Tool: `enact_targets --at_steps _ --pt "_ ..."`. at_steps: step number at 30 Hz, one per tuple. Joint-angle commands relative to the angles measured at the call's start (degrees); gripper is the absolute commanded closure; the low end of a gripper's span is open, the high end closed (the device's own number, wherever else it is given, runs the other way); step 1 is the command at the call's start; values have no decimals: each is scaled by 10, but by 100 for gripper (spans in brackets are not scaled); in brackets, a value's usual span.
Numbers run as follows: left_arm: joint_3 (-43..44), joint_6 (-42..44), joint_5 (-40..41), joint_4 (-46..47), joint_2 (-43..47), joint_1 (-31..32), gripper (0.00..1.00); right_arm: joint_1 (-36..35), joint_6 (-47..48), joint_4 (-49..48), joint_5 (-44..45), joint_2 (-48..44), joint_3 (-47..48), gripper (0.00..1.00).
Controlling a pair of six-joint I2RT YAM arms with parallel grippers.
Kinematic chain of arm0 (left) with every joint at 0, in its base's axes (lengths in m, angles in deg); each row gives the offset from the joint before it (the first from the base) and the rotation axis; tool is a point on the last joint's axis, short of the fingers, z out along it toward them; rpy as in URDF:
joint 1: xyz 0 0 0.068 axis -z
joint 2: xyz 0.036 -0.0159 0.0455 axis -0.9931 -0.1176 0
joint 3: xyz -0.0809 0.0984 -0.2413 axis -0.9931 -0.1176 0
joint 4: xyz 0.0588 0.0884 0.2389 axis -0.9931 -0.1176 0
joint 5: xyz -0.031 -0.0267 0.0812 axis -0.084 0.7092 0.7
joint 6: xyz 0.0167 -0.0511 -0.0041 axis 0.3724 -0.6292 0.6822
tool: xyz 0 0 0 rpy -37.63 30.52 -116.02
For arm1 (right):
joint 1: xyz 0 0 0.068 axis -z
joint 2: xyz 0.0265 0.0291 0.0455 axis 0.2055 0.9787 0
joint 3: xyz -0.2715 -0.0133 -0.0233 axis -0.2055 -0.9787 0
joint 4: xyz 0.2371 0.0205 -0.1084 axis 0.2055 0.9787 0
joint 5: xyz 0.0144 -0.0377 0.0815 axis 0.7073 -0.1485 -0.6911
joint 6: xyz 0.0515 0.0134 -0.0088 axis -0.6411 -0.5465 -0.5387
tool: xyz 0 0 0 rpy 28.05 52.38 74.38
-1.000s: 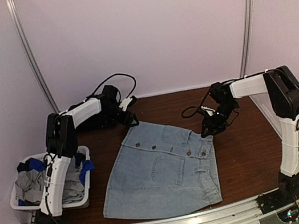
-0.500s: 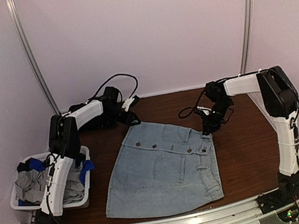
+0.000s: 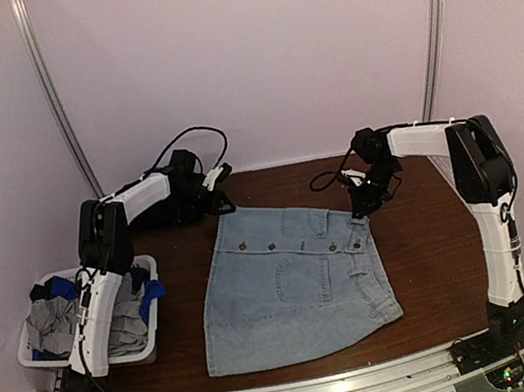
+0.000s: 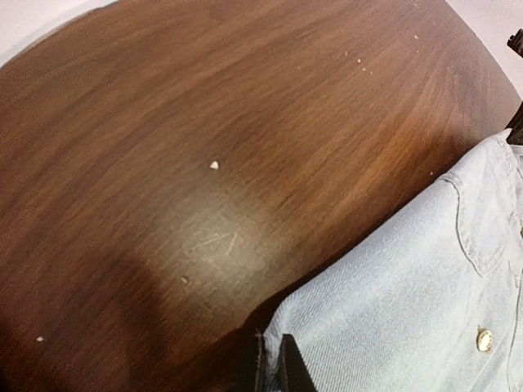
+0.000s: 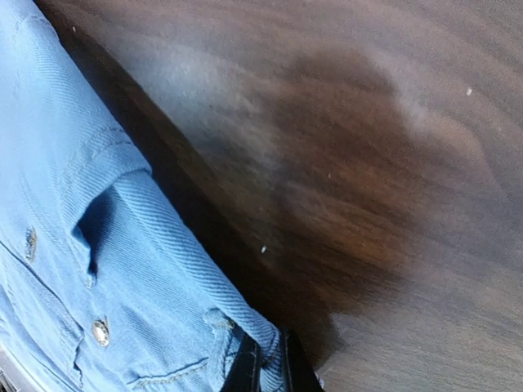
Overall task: Fold and stack the mixed laundry pile
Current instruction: Pick up the flattened skirt from the center of the board, then fold the flattened skirt at the center of the board.
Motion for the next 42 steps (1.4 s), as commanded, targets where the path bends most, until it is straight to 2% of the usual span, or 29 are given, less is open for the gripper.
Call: enact_targets --at_steps 1,6,9,14,19,26,28,30,32,33,34,35,39,42 --pt "-13 -14 15 36 84 -23 100 13 11 13 31 1 61 100" --pt "-50 -5 33 36 144 -23 100 14 12 39 20 -6 139 100" --pt "-113 12 41 43 205 -21 100 11 10 43 12 -38 129 100" --pt "-292 35 57 71 344 3 100 -11 18 18 19 -138 8 100" --pt "-509 63 101 99 474 68 100 -41 19 -15 30 -233 -137 100" --pt "-721 66 175 152 541 139 99 -115 -3 -82 76 -296 -331 100" --pt "-744 68 190 156 547 161 91 -131 -5 -104 91 -293 -374 100" --pt "-750 52 189 156 562 167 70 -147 -9 -112 103 -291 -382 99" --pt "-753 44 180 162 590 168 45 -160 -12 -98 114 -294 -367 74" --pt "-755 44 182 167 607 169 27 -164 -11 -91 112 -299 -360 66" --pt "-754 46 183 168 621 169 10 -167 -7 -79 111 -305 -355 62" --pt "-751 49 184 165 634 169 3 -169 -4 -71 110 -315 -352 61" --pt "-741 72 183 157 654 172 2 -172 -5 -47 73 -354 -359 61" --pt "-728 81 181 157 632 182 2 -182 -12 -61 39 -365 -388 59"
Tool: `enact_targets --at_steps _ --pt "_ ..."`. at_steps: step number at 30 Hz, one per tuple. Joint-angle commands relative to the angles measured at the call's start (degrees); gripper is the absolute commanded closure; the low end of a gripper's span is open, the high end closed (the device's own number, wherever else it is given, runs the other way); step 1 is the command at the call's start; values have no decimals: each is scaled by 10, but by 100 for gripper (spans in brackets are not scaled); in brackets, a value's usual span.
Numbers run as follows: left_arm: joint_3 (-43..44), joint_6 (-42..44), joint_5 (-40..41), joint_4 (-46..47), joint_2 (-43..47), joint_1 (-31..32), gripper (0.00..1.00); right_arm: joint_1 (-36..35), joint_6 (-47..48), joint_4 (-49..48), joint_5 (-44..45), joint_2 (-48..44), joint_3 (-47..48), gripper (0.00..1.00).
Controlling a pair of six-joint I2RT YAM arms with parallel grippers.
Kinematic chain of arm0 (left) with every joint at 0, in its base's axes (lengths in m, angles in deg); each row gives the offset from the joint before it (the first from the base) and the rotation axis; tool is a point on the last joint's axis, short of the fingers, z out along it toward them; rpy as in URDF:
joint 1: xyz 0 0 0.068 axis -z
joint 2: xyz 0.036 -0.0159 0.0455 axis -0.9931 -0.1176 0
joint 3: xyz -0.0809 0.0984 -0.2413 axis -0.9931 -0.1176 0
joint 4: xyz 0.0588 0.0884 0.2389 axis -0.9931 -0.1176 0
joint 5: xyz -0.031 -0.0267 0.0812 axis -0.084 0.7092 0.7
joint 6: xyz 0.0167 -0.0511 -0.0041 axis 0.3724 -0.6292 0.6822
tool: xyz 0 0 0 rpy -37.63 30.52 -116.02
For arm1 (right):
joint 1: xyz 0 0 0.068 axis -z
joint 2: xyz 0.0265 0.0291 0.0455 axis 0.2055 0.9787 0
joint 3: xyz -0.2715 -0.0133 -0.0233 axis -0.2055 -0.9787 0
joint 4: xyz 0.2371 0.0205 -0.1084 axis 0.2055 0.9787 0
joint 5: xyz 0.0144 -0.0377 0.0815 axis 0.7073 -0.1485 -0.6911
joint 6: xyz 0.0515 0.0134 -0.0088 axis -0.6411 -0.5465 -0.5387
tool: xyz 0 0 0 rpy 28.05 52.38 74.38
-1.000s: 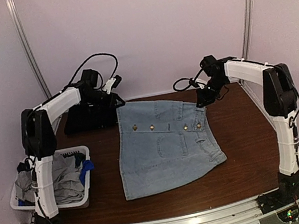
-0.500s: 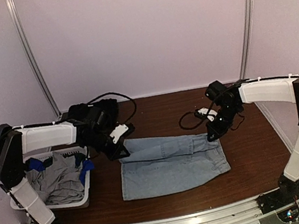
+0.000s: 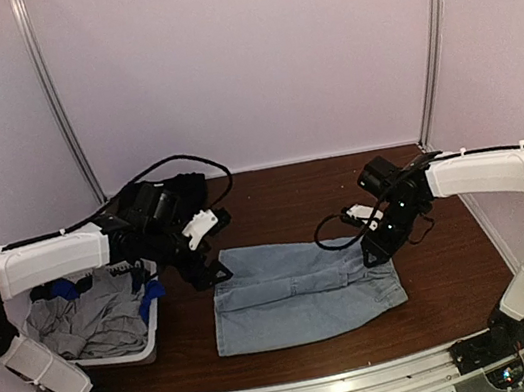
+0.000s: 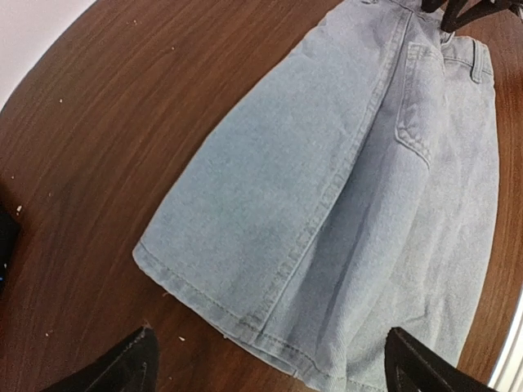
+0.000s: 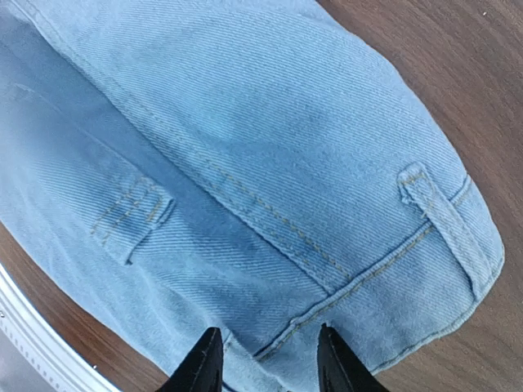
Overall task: Fold and stack the mixed laundry pile
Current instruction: Fold the flattened skirt at the center of the board, then adjust the rectangle-folded skirt at the center of the board.
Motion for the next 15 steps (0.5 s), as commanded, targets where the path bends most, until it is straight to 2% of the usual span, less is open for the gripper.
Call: enact_targets --at_steps 1,4,6,9,12,15 --pt "22 26 0 12 -34 15 2 -21 -8 5 -40 -18 -26 57" --pt "41 54 4 -19 -81 48 2 -46 -15 17 -40 11 -24 51" --pt "38 72 9 -38 -99 70 2 -66 -15 25 -38 28 -22 50" --pt "12 83 21 -42 -106 84 3 -102 -45 26 -22 41 -22 58" --pt "2 92 60 -47 -117 84 16 -115 -73 9 -24 59 -28 69" --pt "4 86 130 -27 -125 64 33 -116 -84 -18 8 81 -20 77"
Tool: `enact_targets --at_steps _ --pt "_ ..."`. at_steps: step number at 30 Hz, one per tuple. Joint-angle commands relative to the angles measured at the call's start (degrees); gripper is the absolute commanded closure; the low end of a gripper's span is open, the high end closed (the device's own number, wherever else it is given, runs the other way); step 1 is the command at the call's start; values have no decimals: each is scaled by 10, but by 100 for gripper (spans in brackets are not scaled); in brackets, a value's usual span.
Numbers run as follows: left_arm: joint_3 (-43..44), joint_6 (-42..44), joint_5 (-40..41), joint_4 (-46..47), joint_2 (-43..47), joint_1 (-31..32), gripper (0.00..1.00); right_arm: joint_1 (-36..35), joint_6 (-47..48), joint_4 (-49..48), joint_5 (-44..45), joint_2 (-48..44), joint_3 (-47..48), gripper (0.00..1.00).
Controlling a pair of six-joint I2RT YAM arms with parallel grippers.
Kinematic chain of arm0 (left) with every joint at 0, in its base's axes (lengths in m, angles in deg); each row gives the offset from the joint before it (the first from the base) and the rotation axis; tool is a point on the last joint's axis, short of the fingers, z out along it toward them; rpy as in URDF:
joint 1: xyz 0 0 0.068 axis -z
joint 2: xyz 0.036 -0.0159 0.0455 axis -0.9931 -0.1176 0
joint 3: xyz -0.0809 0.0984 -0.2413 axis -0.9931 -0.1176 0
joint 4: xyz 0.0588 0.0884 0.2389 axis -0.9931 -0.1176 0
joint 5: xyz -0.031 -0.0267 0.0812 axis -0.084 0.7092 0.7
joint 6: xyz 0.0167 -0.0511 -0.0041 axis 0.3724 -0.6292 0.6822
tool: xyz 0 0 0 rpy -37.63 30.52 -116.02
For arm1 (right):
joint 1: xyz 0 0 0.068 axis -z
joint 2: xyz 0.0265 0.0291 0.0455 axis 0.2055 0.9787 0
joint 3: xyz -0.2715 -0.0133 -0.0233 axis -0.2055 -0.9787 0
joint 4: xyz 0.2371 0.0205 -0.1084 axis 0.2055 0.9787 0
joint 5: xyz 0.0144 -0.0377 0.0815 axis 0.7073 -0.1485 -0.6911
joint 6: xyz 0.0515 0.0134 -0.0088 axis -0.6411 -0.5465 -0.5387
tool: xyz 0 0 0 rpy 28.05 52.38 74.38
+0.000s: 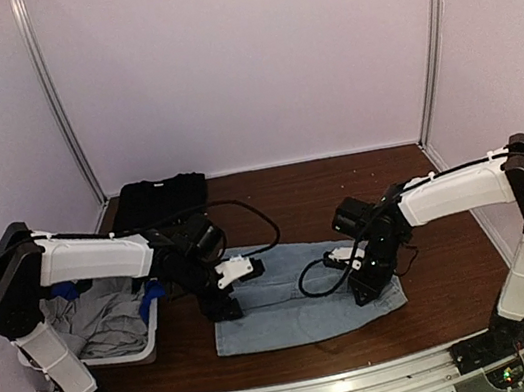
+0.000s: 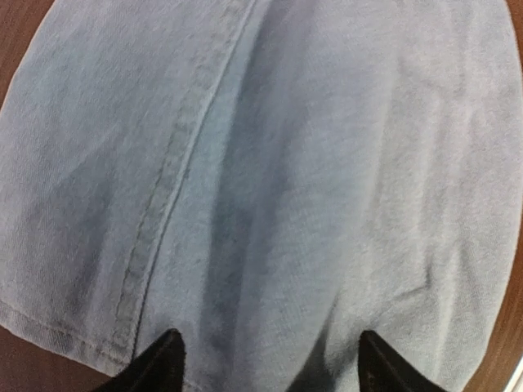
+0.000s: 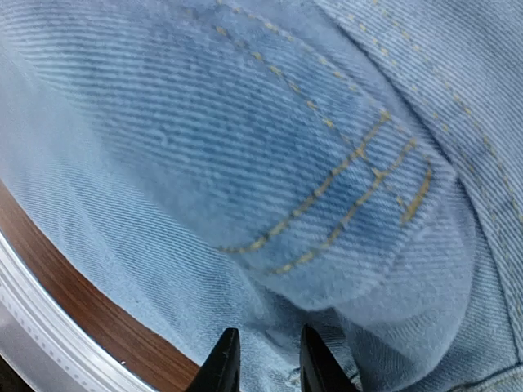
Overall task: Fold and stack the mixed laundry pile
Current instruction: Adjust the rectangle-folded skirt at the center of the board.
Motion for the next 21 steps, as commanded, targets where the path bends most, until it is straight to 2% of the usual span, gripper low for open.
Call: enact_targets --at_steps 1,3,5,9,13,14,17,21 --pt "6 7 99 21 -16 -44 40 -1 -29 -34 44 34 8 78" --pt "33 -3 94 36 -32 -88 52 4 -16 -45 62 58 45 81" --pt "61 8 76 43 -42 -121 58 12 8 -44 57 88 95 82" --pt "116 55 74 27 -56 -135 62 21 56 -14 35 102 169 78" --pt "106 55 50 19 -26 -140 58 34 74 20 21 67 175 56" --pt "92 55 46 21 -12 -140 56 38 75 26 20 56 170 54" --pt "52 57 37 28 28 -140 50 58 73 23 9 20 146 51" --pt "32 64 50 32 45 -144 50 87 88 27 8 25 137 53"
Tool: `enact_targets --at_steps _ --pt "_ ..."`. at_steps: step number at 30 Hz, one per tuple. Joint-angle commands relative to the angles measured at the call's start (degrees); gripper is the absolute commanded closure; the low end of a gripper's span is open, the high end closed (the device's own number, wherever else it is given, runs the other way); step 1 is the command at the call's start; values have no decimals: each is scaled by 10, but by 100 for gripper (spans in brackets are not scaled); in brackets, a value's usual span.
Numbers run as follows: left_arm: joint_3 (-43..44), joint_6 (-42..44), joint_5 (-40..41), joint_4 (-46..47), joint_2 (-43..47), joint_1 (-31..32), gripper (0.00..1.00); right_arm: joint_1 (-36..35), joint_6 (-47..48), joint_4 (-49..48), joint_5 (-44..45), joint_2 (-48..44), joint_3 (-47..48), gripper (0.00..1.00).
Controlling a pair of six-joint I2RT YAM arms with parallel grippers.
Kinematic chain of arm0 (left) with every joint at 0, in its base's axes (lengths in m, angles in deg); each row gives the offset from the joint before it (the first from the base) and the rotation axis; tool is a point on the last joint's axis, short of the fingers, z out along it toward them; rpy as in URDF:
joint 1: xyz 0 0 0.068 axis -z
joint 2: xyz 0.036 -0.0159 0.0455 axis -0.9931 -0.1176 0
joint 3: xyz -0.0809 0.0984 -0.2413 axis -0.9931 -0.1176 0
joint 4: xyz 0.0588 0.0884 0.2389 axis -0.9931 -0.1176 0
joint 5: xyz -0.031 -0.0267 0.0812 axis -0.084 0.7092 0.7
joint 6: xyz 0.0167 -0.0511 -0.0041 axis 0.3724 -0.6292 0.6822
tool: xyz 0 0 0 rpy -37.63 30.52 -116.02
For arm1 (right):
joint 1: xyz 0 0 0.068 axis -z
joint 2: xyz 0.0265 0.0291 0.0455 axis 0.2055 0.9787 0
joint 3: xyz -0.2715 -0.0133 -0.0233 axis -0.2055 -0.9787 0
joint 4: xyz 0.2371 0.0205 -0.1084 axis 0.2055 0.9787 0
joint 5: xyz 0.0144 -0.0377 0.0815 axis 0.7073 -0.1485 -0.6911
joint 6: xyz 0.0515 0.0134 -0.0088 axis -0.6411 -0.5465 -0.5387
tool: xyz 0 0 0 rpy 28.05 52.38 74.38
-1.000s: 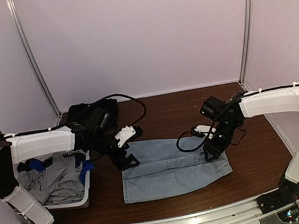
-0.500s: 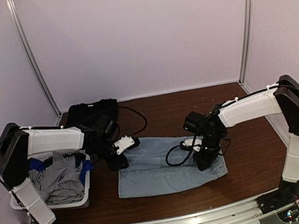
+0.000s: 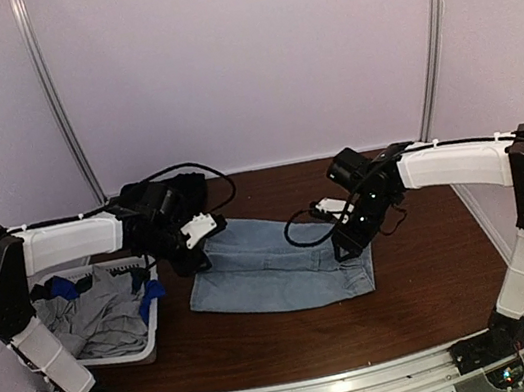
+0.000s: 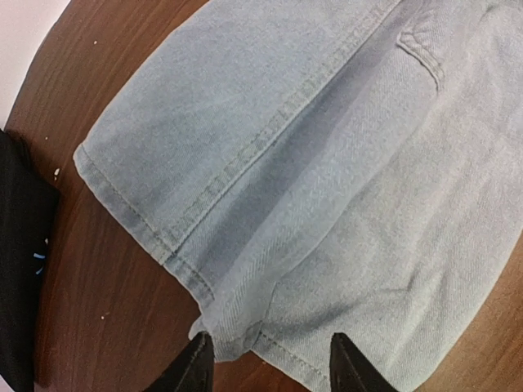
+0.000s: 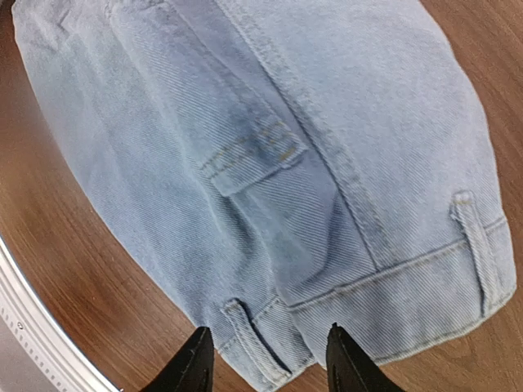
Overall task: Fold and stack the mixed laundry pile
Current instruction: Adjust the rectangle-folded skirt at the center of the board.
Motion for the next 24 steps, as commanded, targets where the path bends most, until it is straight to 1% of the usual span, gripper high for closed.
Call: enact_targets --at_steps 1,4,7,8,10,12,13,15,19,20,21,23,24 --pt "-13 17 -5 14 20 -5 50 28 21 19 -11 1 -9 53" --pt "3 27 -9 9 7 -12 47 29 30 29 -4 17 -2 52" --pt "20 46 -24 9 -16 -19 38 29 30 26 -4 19 -12 48" --pt "30 52 -29 8 -27 -20 37 28 28 27 -7 18 -16 47" --pt "46 58 -30 8 -51 -20 36 26 27 23 -6 16 -31 48" --pt "62 62 -36 8 -79 -20 38 20 26 14 3 12 -49 52" --pt "69 67 -39 7 -89 -20 41 19 25 13 6 12 -52 55" --pt "81 74 -49 1 -99 -20 47 18 23 15 16 14 -53 64" --pt "81 89 -63 -19 -91 -20 64 19 19 32 47 17 -36 90" --pt "76 90 -65 -22 -83 -20 70 19 18 35 51 16 -31 97" --pt "69 91 -65 -22 -72 -19 75 19 17 37 57 14 -27 100" --pt "55 91 -62 -21 -50 -20 88 19 14 41 68 6 -22 100" --pt "48 88 -60 -19 -39 -19 97 19 13 43 76 2 -21 100"
